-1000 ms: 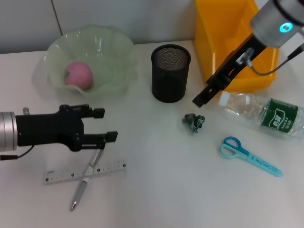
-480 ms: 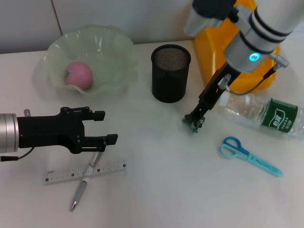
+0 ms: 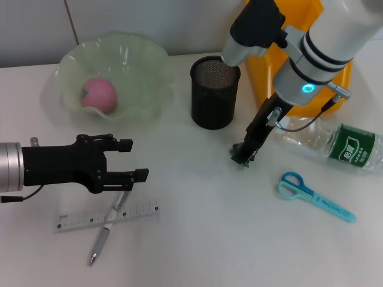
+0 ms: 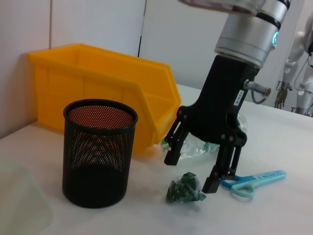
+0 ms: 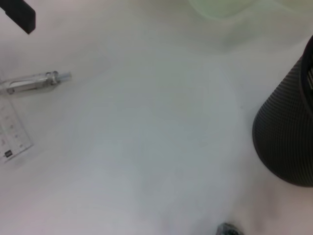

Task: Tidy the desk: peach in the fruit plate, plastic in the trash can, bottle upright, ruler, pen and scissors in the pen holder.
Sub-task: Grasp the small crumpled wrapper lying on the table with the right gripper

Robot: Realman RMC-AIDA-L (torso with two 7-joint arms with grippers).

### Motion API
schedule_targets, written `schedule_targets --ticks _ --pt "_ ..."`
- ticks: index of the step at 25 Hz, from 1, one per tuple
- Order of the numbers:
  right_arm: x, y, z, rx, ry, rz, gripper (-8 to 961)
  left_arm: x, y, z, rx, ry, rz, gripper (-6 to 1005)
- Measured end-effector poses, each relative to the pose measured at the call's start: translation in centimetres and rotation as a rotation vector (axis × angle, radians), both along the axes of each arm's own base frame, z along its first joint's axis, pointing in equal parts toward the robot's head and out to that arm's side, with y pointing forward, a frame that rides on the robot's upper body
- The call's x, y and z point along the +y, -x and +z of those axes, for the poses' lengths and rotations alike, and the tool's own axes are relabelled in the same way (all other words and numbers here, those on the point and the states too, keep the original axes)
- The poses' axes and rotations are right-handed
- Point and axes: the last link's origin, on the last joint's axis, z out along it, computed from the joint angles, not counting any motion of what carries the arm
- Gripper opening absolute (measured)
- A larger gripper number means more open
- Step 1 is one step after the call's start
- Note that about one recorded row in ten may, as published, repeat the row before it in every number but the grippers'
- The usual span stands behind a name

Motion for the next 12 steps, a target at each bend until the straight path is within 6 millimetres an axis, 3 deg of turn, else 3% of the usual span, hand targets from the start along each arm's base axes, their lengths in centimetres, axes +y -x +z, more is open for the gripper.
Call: schedule_targets --ticks 12 --pt "-0.2 -0.8 -1.2 -0.003 -0.011 0.007 834 0.0 0.0 0.1 -0.002 -0.001 0.001 791"
